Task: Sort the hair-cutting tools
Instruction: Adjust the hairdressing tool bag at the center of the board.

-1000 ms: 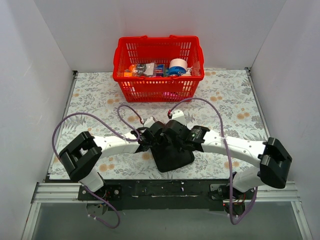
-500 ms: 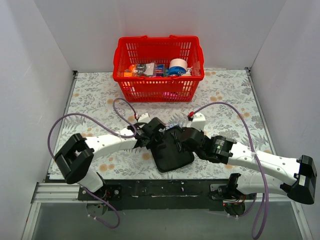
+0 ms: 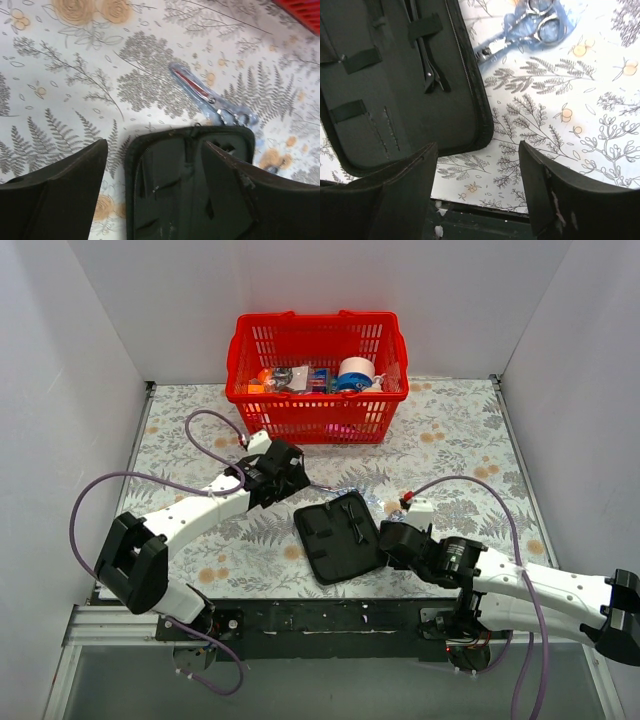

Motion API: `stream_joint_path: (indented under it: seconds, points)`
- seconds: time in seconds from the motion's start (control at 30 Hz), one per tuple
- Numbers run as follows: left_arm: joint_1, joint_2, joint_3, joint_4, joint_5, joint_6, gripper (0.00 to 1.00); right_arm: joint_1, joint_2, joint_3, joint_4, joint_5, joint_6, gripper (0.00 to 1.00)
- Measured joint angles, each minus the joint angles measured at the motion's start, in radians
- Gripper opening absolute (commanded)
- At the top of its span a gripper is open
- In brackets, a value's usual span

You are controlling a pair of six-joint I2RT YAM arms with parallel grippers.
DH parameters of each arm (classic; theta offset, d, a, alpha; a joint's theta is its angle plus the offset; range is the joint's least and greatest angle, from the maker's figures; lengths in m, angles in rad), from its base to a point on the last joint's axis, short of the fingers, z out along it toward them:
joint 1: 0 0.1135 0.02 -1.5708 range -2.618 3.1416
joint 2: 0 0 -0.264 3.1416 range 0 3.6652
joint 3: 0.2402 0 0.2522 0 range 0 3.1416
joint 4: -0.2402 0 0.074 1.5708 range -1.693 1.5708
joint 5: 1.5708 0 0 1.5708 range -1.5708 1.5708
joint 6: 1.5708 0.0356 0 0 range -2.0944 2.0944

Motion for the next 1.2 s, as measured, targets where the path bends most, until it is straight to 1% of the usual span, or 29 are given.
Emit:
stream_joint_path:
  seconds: [0.13,0.27,0.3,0.43,0.53,0.63,0.67,0.73,0.77,0.83,0.87,0.93,0.97,1.03,1.07,1.2]
  points:
    - [0.061,0.031,-0.033,0.032,0.034,0.04,0.81,0.0,-0.089,-0.126,0.068,-0.027,0.036,0.78]
    - [0.107,0.034,-0.098,0.067,0.089,0.066,0.88,0.0,-0.139,-0.224,0.142,-0.049,0.064,0.78]
    - [0.11,0.034,-0.112,0.076,0.105,0.07,0.91,0.0,-0.152,-0.245,0.166,-0.052,0.069,0.78]
    - [0.11,0.032,-0.15,0.114,0.164,0.084,0.95,0.0,-0.22,-0.338,0.293,-0.058,0.08,0.77]
    - [0.11,0.022,-0.174,0.138,0.195,0.09,0.96,0.0,-0.273,-0.413,0.392,-0.053,0.092,0.73]
    - [0.11,0.011,-0.192,0.151,0.213,0.092,0.96,0.0,-0.306,-0.465,0.475,-0.049,0.097,0.66]
    - [0.11,0.009,-0.196,0.152,0.217,0.092,0.96,0.0,-0.311,-0.479,0.501,-0.047,0.099,0.6]
    - [0.11,0.007,-0.198,0.153,0.222,0.092,0.96,0.0,-0.313,-0.499,0.538,-0.044,0.101,0.53]
    - [0.11,0.007,-0.2,0.159,0.227,0.092,0.96,0.0,-0.313,-0.51,0.558,-0.044,0.105,0.46]
    - [0.11,0.003,-0.208,0.17,0.236,0.092,0.96,0.0,-0.31,-0.529,0.59,-0.043,0.109,0.38]
    - [0.11,0.001,-0.212,0.172,0.24,0.092,0.96,0.0,-0.306,-0.538,0.603,-0.042,0.114,0.3]
    - [0.11,-0.002,-0.22,0.178,0.246,0.092,0.96,0.0,-0.297,-0.546,0.621,-0.037,0.113,0.2]
    - [0.11,-0.003,-0.225,0.182,0.249,0.092,0.96,0.0,-0.292,-0.548,0.632,-0.028,0.118,0.13]
    - [0.11,-0.004,-0.235,0.19,0.256,0.092,0.96,0.0,-0.288,-0.548,0.658,-0.016,0.116,0.04]
    - [0.11,-0.005,-0.24,0.196,0.261,0.092,0.96,0.0,-0.289,-0.547,0.673,-0.01,0.113,0.01]
    - [0.11,-0.01,-0.269,0.209,0.279,0.091,0.96,0.001,-0.288,-0.546,0.696,0.002,0.069,0.01]
